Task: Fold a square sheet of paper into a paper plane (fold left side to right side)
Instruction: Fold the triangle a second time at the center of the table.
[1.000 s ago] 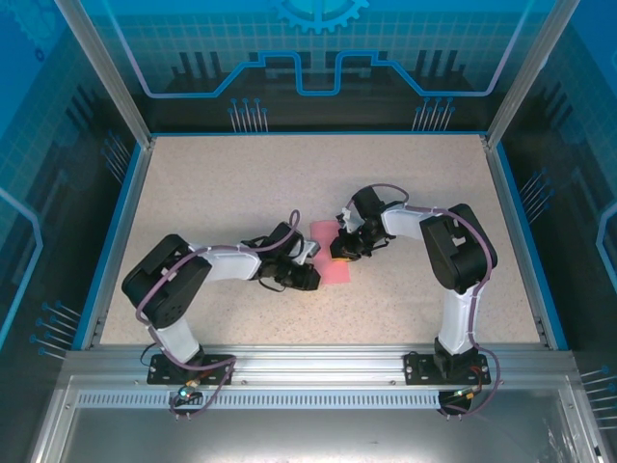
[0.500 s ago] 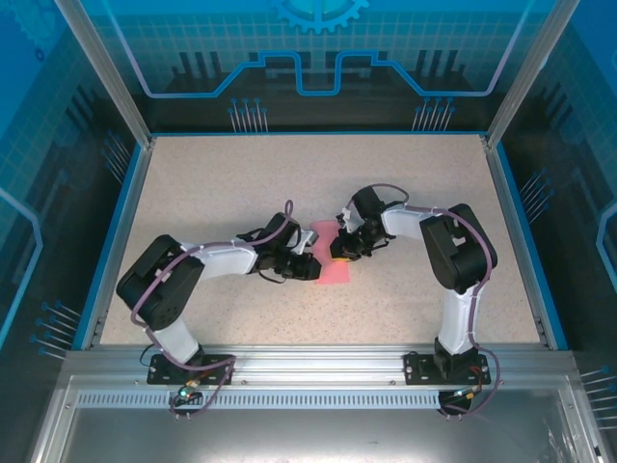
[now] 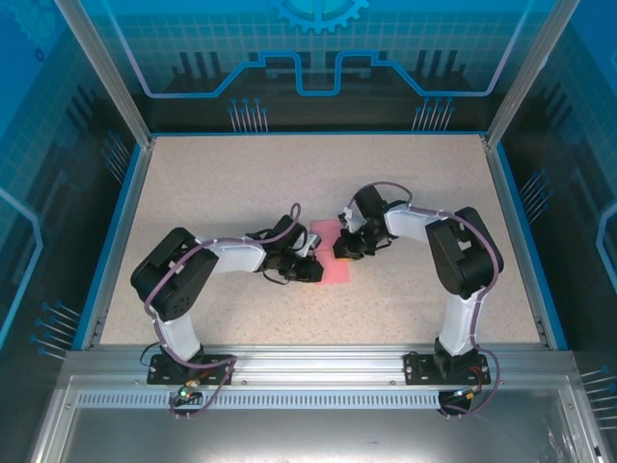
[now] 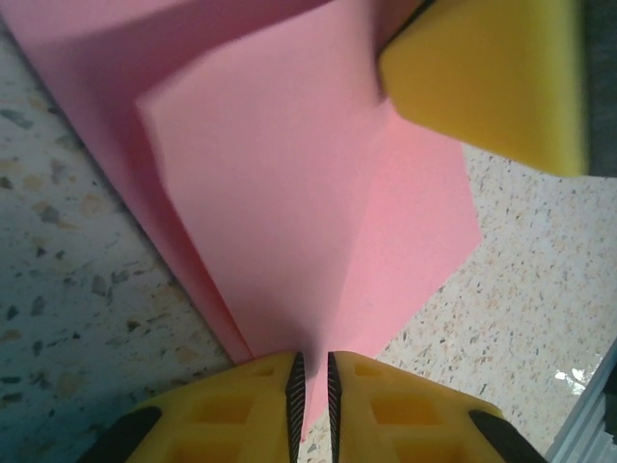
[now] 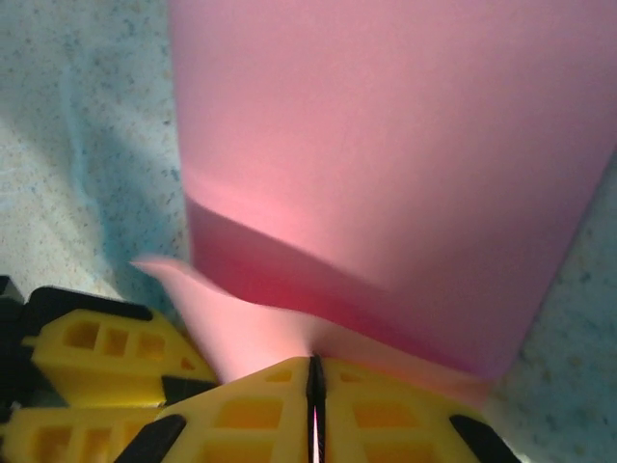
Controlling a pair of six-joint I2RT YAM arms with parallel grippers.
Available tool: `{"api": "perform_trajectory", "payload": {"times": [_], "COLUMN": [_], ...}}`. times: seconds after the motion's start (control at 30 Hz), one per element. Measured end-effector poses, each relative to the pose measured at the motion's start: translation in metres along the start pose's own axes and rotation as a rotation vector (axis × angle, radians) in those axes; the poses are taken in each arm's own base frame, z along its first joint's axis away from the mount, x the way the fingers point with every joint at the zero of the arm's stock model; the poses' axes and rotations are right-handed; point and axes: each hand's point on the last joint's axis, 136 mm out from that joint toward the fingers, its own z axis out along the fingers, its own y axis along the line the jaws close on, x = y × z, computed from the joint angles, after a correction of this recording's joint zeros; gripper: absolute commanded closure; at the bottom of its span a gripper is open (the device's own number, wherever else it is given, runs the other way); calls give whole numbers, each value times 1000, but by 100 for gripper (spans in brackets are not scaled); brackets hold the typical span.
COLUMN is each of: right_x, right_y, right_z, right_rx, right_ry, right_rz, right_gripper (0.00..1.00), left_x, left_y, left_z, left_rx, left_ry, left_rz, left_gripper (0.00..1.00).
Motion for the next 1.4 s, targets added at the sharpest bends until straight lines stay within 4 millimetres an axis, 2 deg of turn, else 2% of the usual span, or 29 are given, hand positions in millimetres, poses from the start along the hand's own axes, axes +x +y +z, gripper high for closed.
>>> {"api": "perform_trajectory", "payload": {"times": [0.2,0.5,0.73,1.0,1.4], "right_x": [6,20,25,23,-1], "right_y": [10,22,11,8,-15], "right_z": [-10,9,20,21,5], "right_rx": [-20,-41,-13,10,80], "right_ry": [0,67,106,129,99], "right_rz": [-24,-48,-35,-47,-48], "right_gripper": [92,92,92,91,91], "left_x": [0,0,0,-1,-3], "left_y": [0,0,1,1,0], "left_z": [2,2,2,3,4], "left_rx": [-64,-112,-123,-128,-124], "left_ry": [-3,-5,-5,-8,-17], "left_rz": [17,33,35,36,42], "left_gripper": [82,82,82,82,82]}}
